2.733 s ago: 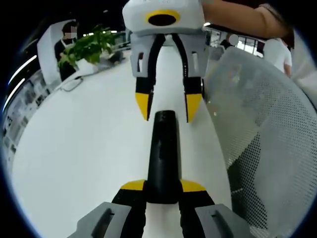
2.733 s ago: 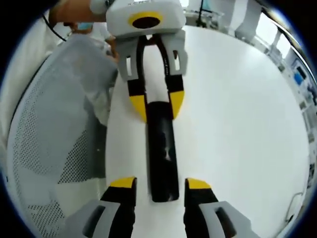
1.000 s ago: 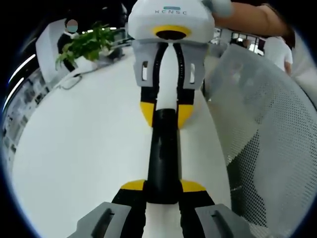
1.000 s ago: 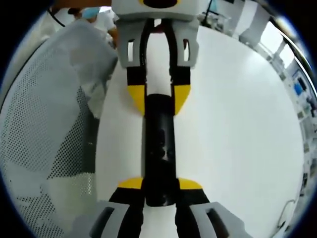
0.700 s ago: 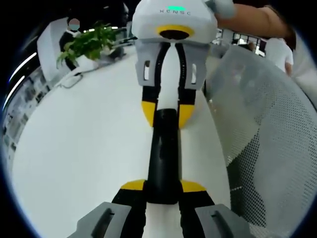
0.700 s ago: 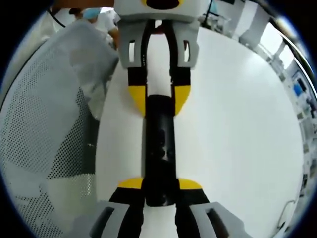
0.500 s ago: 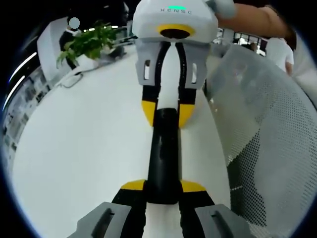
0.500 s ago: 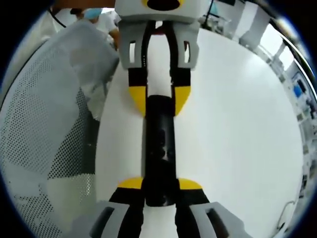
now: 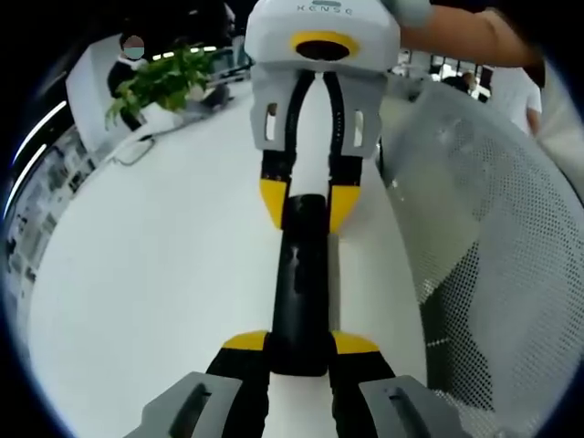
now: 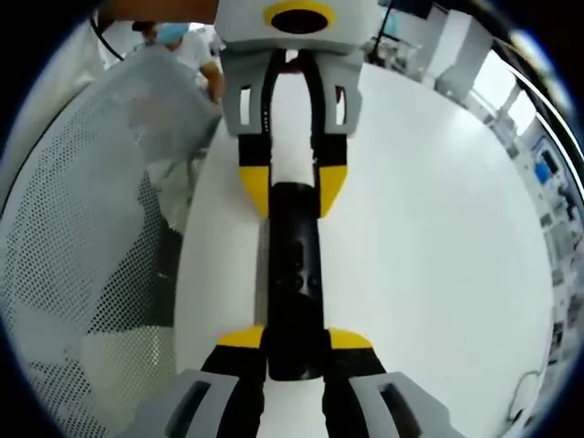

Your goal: Press the specified remote control buttons in sequence, fully releasing each button before pressing the next.

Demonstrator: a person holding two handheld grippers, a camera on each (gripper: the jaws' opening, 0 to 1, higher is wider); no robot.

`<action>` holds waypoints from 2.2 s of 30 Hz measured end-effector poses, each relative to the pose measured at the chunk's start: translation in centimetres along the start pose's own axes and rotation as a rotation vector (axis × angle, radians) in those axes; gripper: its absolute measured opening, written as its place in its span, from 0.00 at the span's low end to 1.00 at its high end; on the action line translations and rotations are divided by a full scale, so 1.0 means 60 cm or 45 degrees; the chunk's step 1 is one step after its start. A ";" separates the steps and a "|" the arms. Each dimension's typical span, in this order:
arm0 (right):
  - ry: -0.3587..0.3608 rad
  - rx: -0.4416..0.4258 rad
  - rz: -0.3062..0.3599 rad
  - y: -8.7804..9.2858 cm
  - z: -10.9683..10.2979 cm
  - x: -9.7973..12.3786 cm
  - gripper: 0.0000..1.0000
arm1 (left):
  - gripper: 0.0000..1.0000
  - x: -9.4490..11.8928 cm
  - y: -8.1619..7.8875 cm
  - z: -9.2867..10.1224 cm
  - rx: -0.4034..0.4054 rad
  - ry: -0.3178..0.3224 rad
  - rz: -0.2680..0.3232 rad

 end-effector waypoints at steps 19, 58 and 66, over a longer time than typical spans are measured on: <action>0.094 0.039 0.035 -0.022 0.050 0.054 0.20 | 0.23 0.033 -0.050 -0.046 -0.049 -0.061 0.038; 0.201 0.098 0.087 -0.060 0.169 0.101 0.20 | 0.23 0.079 -0.094 -0.161 -0.119 -0.143 0.034; 0.219 0.094 0.102 -0.062 0.205 0.093 0.20 | 0.23 0.078 -0.088 -0.199 -0.121 -0.155 0.022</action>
Point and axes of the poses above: the point that each gripper's makers call its tool centre point, and the gripper's own axes: x roughly backward along the fingers, z roughly to its right, y roughly out of its underside, the point moved 3 cm from there along x, roughly backward along the fingers, and after that the axes turned 10 degrees about z, right-handed, at the moved point
